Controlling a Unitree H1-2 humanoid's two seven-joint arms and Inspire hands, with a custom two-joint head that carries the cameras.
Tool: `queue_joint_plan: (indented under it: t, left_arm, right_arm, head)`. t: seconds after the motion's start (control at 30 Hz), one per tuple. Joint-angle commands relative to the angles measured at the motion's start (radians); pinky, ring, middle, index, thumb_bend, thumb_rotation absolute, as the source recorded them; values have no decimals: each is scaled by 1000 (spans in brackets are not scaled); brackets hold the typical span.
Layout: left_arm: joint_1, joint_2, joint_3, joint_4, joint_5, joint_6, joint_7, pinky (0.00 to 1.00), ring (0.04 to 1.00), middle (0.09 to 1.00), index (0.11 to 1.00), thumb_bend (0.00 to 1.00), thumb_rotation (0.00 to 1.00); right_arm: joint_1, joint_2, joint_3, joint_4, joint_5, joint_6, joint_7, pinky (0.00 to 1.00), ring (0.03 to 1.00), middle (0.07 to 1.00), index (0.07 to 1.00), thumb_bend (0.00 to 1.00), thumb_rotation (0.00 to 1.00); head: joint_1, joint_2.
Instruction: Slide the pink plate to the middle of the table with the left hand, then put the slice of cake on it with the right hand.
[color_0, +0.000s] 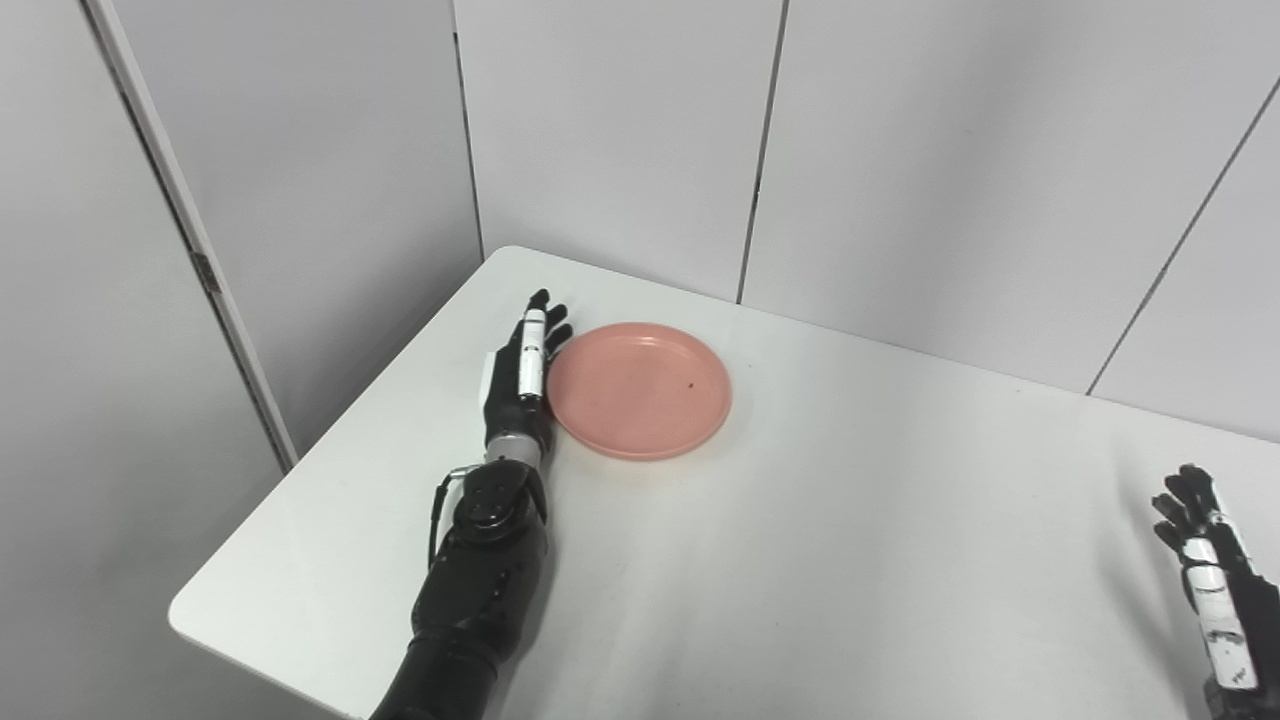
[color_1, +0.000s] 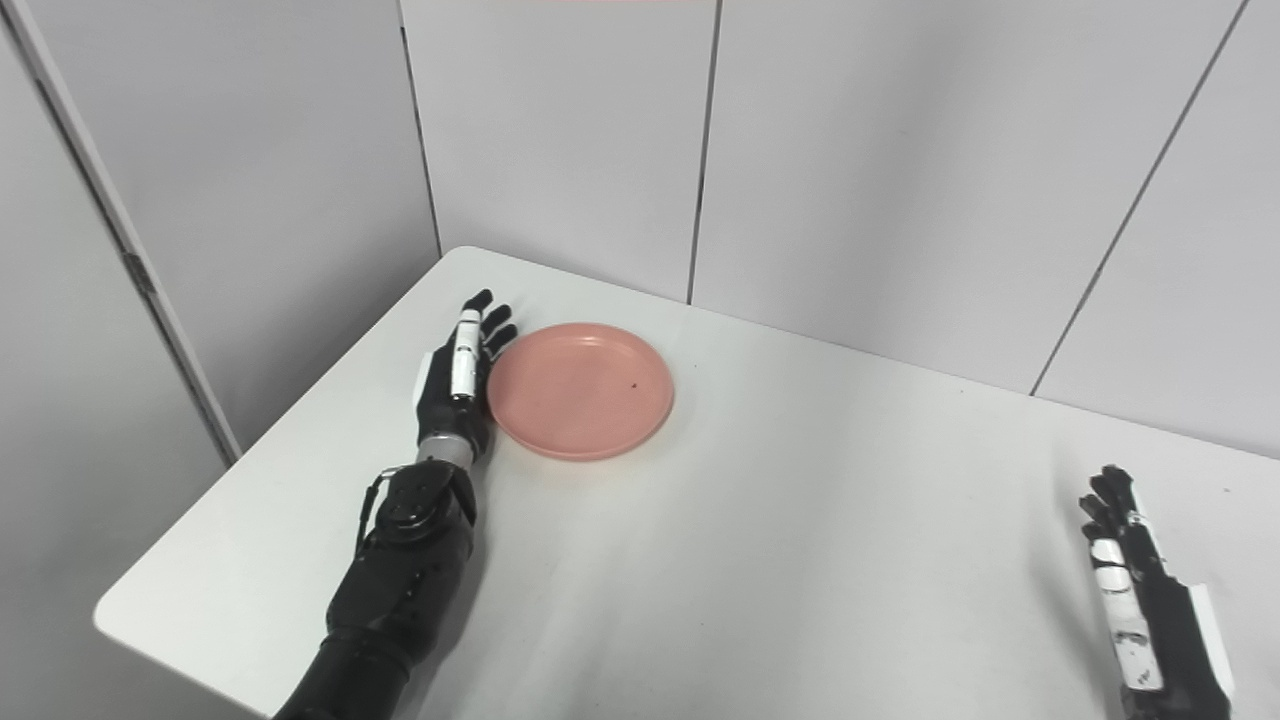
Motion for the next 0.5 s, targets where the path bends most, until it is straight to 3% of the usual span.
queue_joint_plan:
  t: [0.0, 0.2, 0.47]
  left_arm:
    - [-11, -14, -16, 1, 1, 41, -25, 875, 890, 893, 894, 397, 1000]
    - [2, -37, -71, -46, 0, 62, -86, 892, 907, 908, 909, 403, 1000]
    - [27, -88, -117, -144, 2, 129, -128, 879, 892, 897, 899, 406, 1000]
  right_arm:
    - [69, 39, 13, 29, 8, 10, -12, 949, 939, 957, 966, 352, 1000]
    - [70, 47, 19, 17, -8, 9, -15, 949, 943, 963, 971, 345, 1000]
    - [95, 76, 28, -93, -37, 81, -40, 928, 926, 944, 951, 364, 1000]
  head:
    - [-6, 2]
    - [-25, 7]
    - [-68, 17]
